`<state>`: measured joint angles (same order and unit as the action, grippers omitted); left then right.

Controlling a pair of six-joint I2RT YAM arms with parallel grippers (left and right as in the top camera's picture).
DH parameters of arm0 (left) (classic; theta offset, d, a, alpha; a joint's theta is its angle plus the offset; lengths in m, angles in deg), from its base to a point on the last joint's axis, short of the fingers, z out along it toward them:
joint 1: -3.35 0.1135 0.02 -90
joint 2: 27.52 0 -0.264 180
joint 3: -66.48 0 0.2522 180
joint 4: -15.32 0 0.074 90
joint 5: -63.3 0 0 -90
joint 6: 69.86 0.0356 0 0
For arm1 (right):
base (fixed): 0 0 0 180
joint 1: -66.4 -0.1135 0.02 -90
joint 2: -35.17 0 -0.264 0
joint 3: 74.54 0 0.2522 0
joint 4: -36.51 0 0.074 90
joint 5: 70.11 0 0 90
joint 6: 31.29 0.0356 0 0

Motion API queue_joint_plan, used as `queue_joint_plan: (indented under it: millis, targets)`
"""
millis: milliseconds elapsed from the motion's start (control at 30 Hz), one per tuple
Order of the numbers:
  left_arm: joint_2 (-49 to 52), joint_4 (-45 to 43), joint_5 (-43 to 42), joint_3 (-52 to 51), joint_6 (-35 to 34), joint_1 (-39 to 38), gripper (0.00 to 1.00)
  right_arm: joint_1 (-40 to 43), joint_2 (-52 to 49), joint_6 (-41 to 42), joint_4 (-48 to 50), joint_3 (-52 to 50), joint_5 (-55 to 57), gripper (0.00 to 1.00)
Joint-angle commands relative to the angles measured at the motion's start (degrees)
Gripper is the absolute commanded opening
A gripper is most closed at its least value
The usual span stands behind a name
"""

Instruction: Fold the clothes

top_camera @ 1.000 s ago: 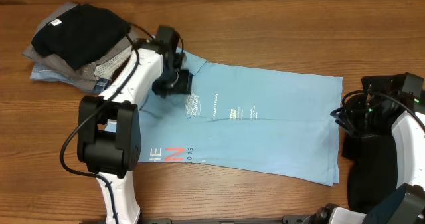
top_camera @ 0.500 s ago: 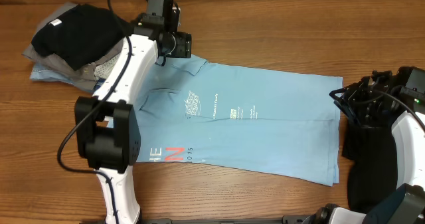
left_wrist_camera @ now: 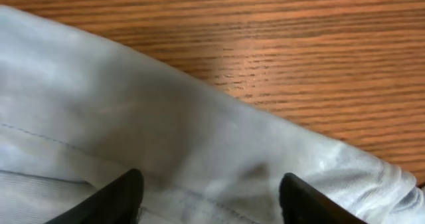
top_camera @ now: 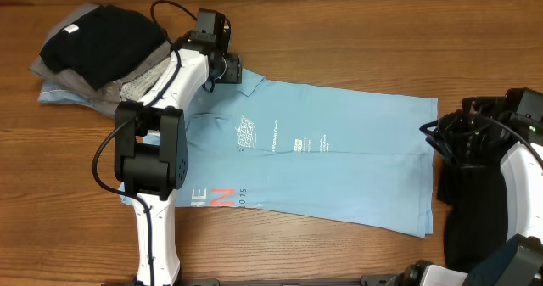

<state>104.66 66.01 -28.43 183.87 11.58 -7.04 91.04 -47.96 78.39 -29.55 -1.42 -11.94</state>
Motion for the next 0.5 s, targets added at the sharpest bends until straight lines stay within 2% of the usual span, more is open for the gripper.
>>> queue_joint_plan:
  millis: [0, 467]
  targets:
    - [1.3, -0.2, 2.0, 0.8, 1.0, 0.7, 0.66, -0.3, 0.5, -0.2, -0.2, 0.7, 2.3, 0.32]
    - [3.5, 0.1, 2.4, 0.7, 1.3, 1.4, 0.52, -0.3, 0.5, -0.2, -1.0, 0.7, 2.4, 0.32]
